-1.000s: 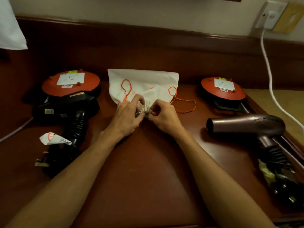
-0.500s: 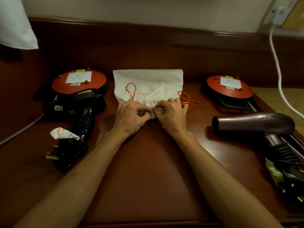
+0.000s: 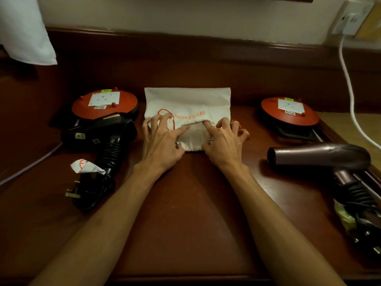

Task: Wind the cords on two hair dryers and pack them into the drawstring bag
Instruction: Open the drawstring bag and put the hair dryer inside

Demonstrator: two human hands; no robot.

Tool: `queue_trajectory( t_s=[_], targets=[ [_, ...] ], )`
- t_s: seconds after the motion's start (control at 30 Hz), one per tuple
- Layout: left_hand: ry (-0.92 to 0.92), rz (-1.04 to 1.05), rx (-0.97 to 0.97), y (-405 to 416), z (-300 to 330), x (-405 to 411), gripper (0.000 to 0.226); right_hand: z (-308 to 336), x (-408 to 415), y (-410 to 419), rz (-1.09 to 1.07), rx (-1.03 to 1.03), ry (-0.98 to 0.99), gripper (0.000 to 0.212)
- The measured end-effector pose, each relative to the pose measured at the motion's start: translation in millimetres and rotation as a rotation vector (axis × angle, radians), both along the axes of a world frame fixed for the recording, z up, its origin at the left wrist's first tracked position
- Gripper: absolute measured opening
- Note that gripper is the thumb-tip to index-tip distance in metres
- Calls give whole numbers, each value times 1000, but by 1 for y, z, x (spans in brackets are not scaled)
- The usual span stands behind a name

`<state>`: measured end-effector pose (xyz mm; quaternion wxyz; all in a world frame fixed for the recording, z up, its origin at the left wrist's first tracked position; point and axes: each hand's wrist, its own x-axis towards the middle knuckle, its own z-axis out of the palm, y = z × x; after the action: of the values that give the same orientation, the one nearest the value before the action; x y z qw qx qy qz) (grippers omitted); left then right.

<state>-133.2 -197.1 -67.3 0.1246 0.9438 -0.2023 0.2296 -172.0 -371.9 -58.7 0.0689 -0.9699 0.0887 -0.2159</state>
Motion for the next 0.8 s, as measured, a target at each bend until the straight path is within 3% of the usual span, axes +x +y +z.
queue_trajectory(
  t_s=[0.07,0.17,0.27,0.43,0.6,0.7,0.8],
  targets=[
    [-17,12,0,1,3,-1,51,0,-1,0,48,-20,-14,55],
    [-13,64,-20,6,4,0,26,1,-4,0,45,12,-156,30],
    [-23,108,-85,6,6,-2,22,3,-5,-4,-6,36,-227,23],
    [43,58,-144,11,10,-2,52,4,-6,-5,47,54,-56,59],
    [-44,-109,-364,19,16,-8,39,3,-5,-21,5,105,-175,27],
    [-11,-222,-286,20,17,-9,27,2,-5,-29,-7,173,-183,27],
    [86,-153,-124,18,16,-5,42,5,-7,-29,32,189,-133,37]
  ],
)
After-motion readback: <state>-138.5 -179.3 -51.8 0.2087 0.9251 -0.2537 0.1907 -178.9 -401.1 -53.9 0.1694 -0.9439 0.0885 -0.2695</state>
